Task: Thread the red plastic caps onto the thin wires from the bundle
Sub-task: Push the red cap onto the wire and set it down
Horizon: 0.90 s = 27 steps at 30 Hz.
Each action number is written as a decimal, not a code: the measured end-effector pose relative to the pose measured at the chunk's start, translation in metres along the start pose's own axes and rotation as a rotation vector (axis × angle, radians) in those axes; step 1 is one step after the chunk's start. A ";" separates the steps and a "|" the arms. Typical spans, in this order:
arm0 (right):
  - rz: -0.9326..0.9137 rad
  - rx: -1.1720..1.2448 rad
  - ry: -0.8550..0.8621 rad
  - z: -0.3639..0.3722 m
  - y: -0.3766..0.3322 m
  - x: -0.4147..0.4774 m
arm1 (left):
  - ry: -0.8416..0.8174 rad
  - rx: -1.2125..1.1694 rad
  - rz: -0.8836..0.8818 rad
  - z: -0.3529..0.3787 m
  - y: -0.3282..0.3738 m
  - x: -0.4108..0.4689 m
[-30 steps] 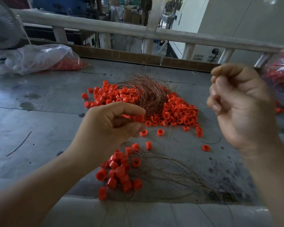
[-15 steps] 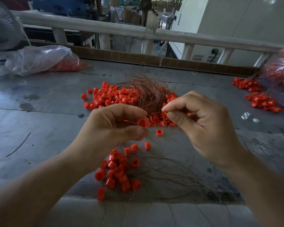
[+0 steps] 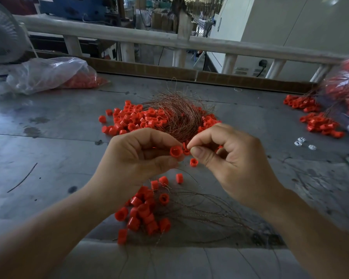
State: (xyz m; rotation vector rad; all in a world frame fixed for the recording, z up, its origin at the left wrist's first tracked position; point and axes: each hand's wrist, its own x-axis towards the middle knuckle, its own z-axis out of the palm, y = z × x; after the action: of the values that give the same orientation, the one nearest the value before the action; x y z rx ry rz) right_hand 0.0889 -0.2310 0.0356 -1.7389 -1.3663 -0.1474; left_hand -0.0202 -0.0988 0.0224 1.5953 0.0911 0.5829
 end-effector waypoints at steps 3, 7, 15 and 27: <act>0.016 0.016 -0.036 0.004 -0.001 -0.002 | 0.017 -0.014 0.010 0.001 0.000 0.000; 0.037 0.022 -0.050 0.007 -0.002 -0.002 | 0.018 0.030 0.027 0.001 -0.001 -0.001; 0.055 0.026 -0.061 0.005 -0.003 -0.003 | 0.001 -0.004 0.033 -0.002 0.000 -0.002; 0.088 0.037 -0.046 0.003 -0.002 -0.001 | -0.088 -0.189 -0.038 -0.007 -0.001 0.002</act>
State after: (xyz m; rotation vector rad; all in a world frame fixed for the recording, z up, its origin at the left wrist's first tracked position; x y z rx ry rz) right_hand 0.0860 -0.2298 0.0341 -1.7778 -1.3149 -0.0332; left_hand -0.0212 -0.0921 0.0222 1.4307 0.0005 0.4763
